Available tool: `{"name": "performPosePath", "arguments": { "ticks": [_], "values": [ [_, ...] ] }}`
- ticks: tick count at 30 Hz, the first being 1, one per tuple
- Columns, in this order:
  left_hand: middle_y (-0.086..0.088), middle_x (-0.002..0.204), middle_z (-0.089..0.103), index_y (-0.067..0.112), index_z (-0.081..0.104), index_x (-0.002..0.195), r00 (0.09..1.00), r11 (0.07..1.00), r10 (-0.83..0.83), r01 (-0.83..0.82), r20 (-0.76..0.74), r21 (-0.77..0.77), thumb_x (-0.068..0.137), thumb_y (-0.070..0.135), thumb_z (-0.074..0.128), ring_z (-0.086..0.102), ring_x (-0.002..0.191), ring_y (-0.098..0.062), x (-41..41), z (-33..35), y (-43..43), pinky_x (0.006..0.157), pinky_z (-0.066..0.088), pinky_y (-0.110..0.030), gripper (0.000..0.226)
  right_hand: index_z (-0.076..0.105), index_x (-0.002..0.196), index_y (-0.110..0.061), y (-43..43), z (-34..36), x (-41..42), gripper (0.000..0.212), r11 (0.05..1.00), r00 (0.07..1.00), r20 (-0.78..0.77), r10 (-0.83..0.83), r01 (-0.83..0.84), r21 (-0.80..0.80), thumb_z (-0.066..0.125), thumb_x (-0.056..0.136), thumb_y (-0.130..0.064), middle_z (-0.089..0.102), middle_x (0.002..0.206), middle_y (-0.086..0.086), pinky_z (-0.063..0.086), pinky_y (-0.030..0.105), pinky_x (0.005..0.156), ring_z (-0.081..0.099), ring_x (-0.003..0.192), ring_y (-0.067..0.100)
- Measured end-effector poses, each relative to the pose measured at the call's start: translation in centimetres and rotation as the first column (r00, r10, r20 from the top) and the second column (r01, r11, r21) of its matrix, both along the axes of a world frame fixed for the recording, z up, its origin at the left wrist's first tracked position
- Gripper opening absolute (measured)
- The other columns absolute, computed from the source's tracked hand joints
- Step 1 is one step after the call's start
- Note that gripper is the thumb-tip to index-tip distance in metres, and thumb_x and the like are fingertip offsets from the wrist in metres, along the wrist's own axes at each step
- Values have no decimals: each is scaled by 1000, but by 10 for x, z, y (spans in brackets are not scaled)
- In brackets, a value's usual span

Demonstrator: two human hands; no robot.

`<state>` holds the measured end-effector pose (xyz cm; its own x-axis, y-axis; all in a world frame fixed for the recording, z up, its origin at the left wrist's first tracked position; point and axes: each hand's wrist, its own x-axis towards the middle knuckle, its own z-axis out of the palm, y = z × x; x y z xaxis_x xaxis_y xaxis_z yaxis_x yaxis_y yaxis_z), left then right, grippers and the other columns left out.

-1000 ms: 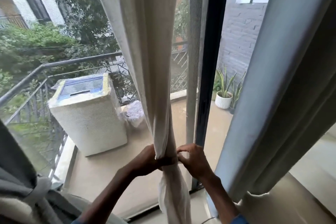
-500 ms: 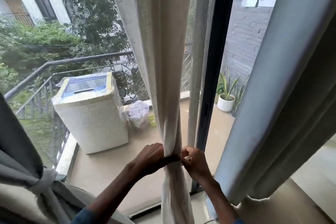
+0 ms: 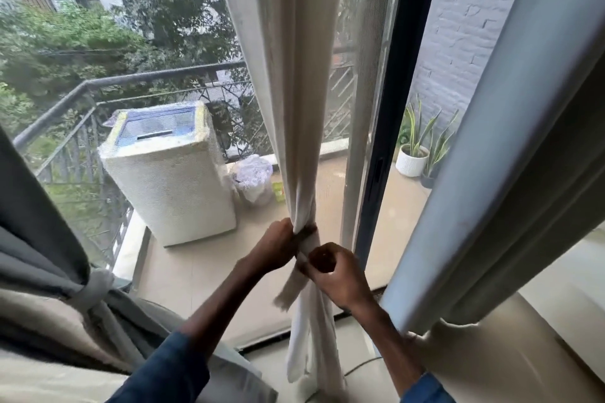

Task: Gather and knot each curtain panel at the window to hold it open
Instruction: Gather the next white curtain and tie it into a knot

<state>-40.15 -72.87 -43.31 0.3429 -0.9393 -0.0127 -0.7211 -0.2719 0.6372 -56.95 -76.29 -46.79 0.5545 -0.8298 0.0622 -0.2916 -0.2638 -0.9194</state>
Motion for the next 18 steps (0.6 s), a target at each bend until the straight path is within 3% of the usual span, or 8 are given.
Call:
{"name": "performPosePath", "arguments": {
  "ticks": [2, 4, 8, 9, 12, 14, 18],
  "values": [
    [-13, 65, 65, 3, 57, 81, 999, 1000, 20, -20, -48, -10, 99, 43, 53, 60, 49, -22, -3, 3, -3, 44, 45, -30, 45, 67, 98, -22, 6, 0, 8, 52, 999, 999, -51, 6, -4, 36, 91, 63, -51, 74, 86, -11, 54, 16, 71, 70, 80, 1],
    [-8, 58, 60, 2, 56, 80, 994, 999, 34, -35, -104, -8, 99, 38, 55, 54, 40, -15, -5, 3, -4, 39, 39, -23, 41, 62, 104, -22, 12, 0, 15, 58, 999, 998, -59, -36, 37, 16, 92, 62, -47, 73, 88, -9, 54, 17, 69, 70, 82, 5],
    [-4, 51, 55, 2, 56, 75, 982, 998, 51, -59, -181, -35, 98, 41, 56, 49, 36, -14, -5, 2, -2, 39, 37, -25, 46, 65, 101, -14, 12, 1, 19, 28, 988, 996, 55, -70, 61, 144, 79, 79, -5, 77, 80, 4, 59, 32, 60, 74, 68, 19],
    [-3, 50, 55, 3, 57, 75, 984, 997, 57, -64, -170, -35, 98, 43, 55, 49, 37, -14, -2, -1, -2, 40, 37, -25, 46, 66, 99, -15, 8, 1, 17, 24, 986, 996, 78, -42, 29, 166, 75, 80, -3, 77, 77, 4, 61, 36, 60, 74, 65, 20],
    [-6, 58, 66, 0, 61, 82, 984, 999, -13, 5, -176, -43, 99, 51, 48, 64, 50, -20, 12, -6, 2, 48, 50, -30, 56, 72, 97, -24, -8, -1, 8, 10, 998, 1000, 5, 29, -29, 52, 70, 87, -23, 75, 72, -4, 60, 38, 64, 72, 63, 12],
    [-8, 65, 70, 1, 63, 83, 977, 994, -100, 90, -188, -65, 98, 55, 41, 68, 58, -19, 16, -7, 6, 56, 54, -28, 60, 76, 94, -26, -16, 2, 1, 15, 998, 999, -35, 31, -33, -46, 64, 87, -28, 75, 73, -8, 57, 33, 65, 71, 68, 8],
    [-7, 64, 67, 0, 63, 80, 952, 970, -220, 191, -213, -149, 101, 36, 37, 60, 55, -6, 10, 4, 13, 50, 40, -10, 49, 76, 79, -23, -26, 15, -11, 17, 984, 999, -52, 12, -21, -178, 63, 90, -23, 72, 71, -12, 48, 26, 63, 67, 67, 3]
  ]
}}
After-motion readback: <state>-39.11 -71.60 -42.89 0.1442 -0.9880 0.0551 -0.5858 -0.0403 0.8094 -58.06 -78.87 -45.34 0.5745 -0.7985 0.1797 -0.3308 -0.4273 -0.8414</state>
